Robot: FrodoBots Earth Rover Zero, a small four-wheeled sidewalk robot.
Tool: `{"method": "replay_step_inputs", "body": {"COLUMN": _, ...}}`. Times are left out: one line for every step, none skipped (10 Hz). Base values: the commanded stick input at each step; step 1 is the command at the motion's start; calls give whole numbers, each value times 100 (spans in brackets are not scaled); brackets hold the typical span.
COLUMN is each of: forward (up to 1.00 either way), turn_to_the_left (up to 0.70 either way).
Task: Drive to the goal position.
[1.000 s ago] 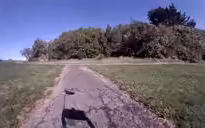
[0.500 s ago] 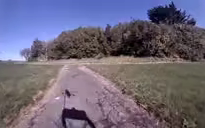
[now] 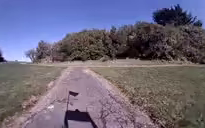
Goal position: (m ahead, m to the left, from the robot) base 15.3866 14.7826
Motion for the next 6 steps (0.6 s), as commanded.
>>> {"method": "replay_step_inputs", "body": {"forward": 85, "turn_to_the_left": 1}}
{"method": "replay_step_inputs", "body": {"forward": 85, "turn_to_the_left": 0}}
{"method": "replay_step_inputs", "body": {"forward": 85, "turn_to_the_left": 1}}
{"method": "replay_step_inputs", "body": {"forward": 85, "turn_to_the_left": 2}}
{"method": "replay_step_inputs", "body": {"forward": 85, "turn_to_the_left": 34}}
{"method": "replay_step_inputs", "body": {"forward": 85, "turn_to_the_left": 34}}
